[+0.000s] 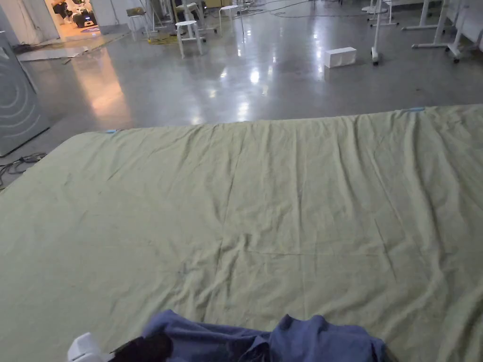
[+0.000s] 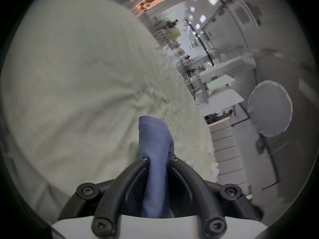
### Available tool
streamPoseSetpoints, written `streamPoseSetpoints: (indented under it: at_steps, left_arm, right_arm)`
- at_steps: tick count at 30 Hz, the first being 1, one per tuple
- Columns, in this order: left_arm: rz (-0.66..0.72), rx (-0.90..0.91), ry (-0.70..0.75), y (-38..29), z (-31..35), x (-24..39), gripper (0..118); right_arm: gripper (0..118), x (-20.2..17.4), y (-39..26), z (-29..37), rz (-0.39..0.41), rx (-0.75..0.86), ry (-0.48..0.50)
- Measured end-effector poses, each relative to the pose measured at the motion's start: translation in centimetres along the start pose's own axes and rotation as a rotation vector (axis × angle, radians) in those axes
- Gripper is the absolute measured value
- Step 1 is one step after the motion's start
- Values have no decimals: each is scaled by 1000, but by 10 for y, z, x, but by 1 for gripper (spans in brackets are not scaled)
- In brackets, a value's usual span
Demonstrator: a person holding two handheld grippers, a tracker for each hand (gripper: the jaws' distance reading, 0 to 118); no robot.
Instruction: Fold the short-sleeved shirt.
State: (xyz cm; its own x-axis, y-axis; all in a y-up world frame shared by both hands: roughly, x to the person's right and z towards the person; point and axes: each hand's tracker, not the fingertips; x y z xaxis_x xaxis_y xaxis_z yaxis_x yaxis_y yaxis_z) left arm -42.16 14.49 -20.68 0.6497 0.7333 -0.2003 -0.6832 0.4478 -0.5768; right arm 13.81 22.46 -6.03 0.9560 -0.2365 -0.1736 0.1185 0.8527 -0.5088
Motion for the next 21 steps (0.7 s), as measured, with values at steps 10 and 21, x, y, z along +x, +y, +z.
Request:
streamPoseSetpoints:
  at_steps: [10, 21]
  left_arm:
    - [-359, -115, -96, -80, -60, 146, 13]
    - [-456, -367, -186, -166, -137, 173, 80]
  right_arm:
    - [0, -11, 0, 3, 12, 35, 20]
    - [0, 21, -18, 30, -3, 8, -95]
